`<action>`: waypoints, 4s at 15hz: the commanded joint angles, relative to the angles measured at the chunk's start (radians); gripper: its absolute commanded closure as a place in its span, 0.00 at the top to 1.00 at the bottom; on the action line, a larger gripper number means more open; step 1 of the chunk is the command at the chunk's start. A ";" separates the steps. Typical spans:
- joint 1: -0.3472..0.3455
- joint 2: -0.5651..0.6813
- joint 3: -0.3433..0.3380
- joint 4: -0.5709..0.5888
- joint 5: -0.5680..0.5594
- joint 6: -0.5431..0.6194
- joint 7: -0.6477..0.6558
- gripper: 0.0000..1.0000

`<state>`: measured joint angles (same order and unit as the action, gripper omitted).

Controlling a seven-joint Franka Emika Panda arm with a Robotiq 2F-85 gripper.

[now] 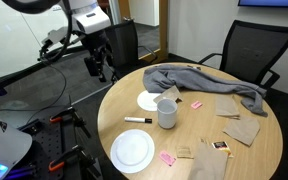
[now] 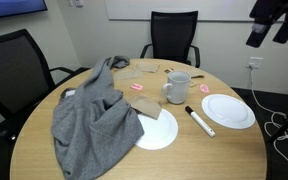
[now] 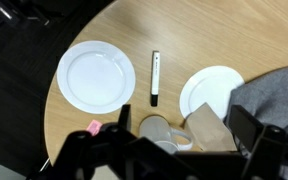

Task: Put the black marker in the mug

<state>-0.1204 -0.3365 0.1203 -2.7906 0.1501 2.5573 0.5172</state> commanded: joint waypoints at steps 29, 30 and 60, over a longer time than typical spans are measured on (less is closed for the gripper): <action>0.112 0.839 -0.078 0.264 0.098 0.609 -0.132 1.00; 0.108 0.857 -0.078 0.280 0.097 0.609 -0.136 1.00; 0.165 1.102 -0.177 0.512 0.082 0.555 -0.173 0.01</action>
<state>0.0356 0.7634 -0.0483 -2.2944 0.2216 3.1334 0.3748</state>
